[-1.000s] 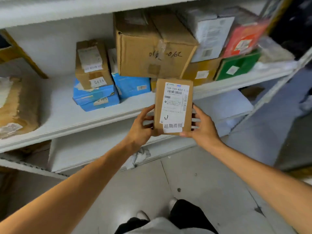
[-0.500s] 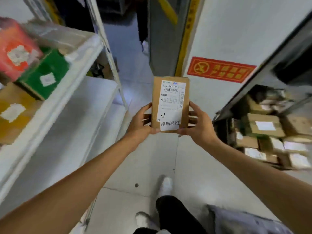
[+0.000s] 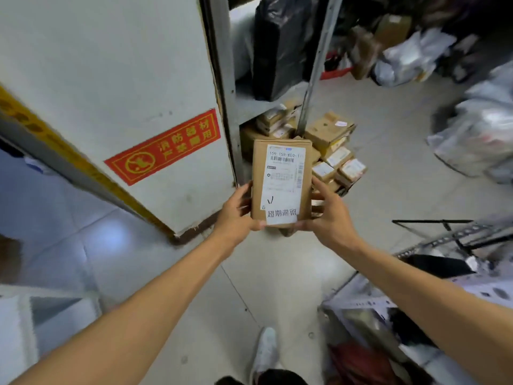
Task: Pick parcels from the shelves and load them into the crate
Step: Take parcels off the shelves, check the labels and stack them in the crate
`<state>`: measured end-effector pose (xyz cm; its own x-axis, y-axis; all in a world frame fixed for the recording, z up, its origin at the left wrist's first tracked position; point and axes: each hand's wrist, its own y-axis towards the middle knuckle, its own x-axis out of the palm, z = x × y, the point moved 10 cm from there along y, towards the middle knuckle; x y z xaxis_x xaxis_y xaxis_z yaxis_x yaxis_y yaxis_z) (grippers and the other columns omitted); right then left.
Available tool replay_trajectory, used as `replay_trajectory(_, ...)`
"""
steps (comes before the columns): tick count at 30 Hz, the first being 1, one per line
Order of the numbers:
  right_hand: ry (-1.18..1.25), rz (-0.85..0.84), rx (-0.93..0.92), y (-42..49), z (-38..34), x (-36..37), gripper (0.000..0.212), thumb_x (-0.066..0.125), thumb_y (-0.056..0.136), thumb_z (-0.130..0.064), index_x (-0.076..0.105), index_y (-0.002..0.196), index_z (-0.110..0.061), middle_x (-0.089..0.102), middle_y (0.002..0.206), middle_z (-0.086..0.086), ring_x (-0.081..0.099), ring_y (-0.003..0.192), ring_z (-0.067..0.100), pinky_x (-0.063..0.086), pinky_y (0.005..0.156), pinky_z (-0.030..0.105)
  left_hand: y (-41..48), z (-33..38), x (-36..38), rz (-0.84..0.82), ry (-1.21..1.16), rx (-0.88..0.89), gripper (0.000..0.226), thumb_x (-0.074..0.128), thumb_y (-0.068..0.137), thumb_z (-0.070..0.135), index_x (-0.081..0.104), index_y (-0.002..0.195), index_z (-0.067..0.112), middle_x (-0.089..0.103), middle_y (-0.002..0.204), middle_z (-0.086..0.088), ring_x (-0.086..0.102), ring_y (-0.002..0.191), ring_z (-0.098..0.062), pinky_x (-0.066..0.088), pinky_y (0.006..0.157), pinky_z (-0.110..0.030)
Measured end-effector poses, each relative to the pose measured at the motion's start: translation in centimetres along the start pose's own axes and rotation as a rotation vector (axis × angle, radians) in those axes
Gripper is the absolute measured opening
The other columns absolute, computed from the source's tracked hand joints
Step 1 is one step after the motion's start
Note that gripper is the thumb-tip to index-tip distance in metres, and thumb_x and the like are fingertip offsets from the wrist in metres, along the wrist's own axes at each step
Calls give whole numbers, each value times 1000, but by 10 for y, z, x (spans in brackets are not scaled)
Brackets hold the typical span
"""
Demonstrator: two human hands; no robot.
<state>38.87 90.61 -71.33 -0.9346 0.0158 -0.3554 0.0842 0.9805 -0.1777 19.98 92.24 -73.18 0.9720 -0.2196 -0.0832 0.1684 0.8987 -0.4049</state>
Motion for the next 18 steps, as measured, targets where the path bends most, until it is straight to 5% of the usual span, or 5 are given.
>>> replay_trajectory(2, 20, 70, 36, 12, 12, -22, 106, 85, 60, 6, 36, 146, -33, 56, 113, -7, 58, 98, 11, 55, 57, 20, 26, 10, 23, -70, 19, -10, 92, 67, 74, -20, 34, 149, 24, 62, 121, 3, 60, 98, 0, 57, 74, -18)
replay_trajectory(6, 22, 167, 105, 41, 30, -58, 102, 85, 62, 4, 37, 144, -35, 54, 110, -15, 57, 101, 11, 53, 68, 19, 78, 27, 59, -169, 51, -40, 92, 65, 76, -20, 32, 151, 23, 59, 132, 0, 59, 106, -8, 56, 90, -33)
replay_trajectory(11, 26, 246, 133, 94, 45, -88, 100, 84, 62, 3, 37, 140, -38, 54, 105, -24, 57, 101, 10, 56, 73, 26, 157, 39, 91, -272, 115, -74, 92, 64, 76, -20, 32, 150, 24, 60, 130, -1, 59, 105, -7, 54, 67, -14)
replay_trajectory(14, 53, 317, 170, 132, 58, -109, 100, 85, 60, 5, 38, 133, -44, 57, 102, -23, 59, 98, 8, 55, 69, 19, 213, 47, 114, -374, 150, -96, 91, 65, 77, -18, 32, 149, 26, 60, 131, 0, 57, 110, -10, 55, 76, -19)
replay_trajectory(18, 127, 405, 259, 179, 78, -136, 93, 84, 64, 4, 40, 134, -38, 55, 100, -24, 60, 93, -1, 50, 59, 8, 284, 65, 146, -424, 270, -107, 96, 67, 74, -18, 31, 151, 26, 49, 143, -4, 48, 126, -18, 46, 103, -45)
